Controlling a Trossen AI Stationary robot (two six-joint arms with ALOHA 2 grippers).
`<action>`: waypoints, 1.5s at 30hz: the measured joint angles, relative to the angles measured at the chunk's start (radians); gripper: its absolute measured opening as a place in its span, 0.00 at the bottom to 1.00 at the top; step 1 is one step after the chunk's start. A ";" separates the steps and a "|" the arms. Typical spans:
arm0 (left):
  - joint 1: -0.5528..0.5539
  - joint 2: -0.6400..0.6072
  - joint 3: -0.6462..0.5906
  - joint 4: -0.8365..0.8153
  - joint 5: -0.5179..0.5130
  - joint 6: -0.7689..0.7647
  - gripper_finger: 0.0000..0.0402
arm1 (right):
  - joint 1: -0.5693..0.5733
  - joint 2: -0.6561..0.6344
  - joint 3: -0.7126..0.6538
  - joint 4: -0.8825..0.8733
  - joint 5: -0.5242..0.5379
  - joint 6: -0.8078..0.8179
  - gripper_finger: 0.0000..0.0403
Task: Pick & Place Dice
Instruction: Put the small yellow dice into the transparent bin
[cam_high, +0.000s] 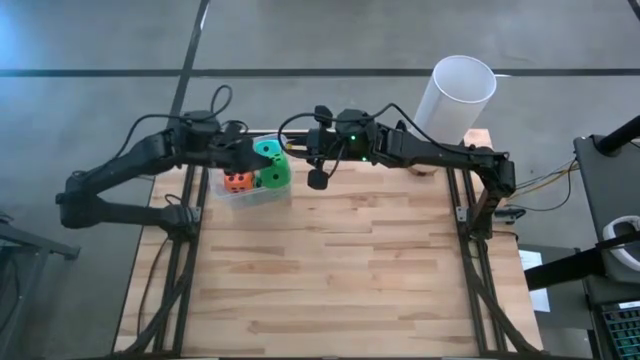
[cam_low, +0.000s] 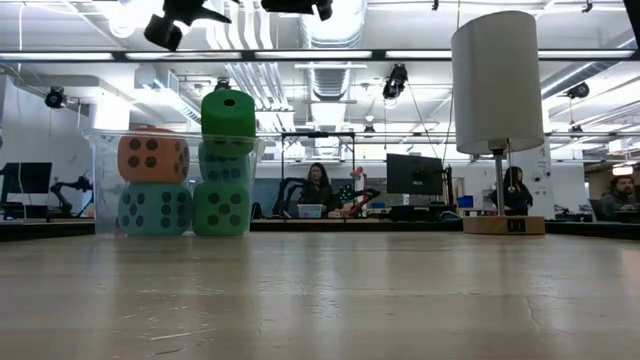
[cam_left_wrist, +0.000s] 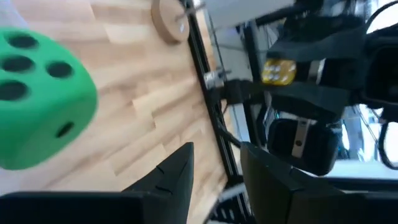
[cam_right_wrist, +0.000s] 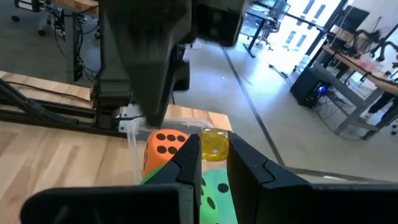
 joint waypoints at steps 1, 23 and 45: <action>0.000 0.015 0.000 0.007 0.019 -0.003 0.34 | 0.000 0.000 0.000 0.002 0.000 -0.002 0.10; 0.033 0.003 0.002 0.147 0.171 0.023 0.33 | 0.000 -0.078 -0.003 -0.079 -0.001 -0.024 0.10; 0.033 -0.004 0.002 0.245 0.219 0.035 0.31 | 0.032 -0.037 -0.120 0.212 -0.012 -0.017 0.10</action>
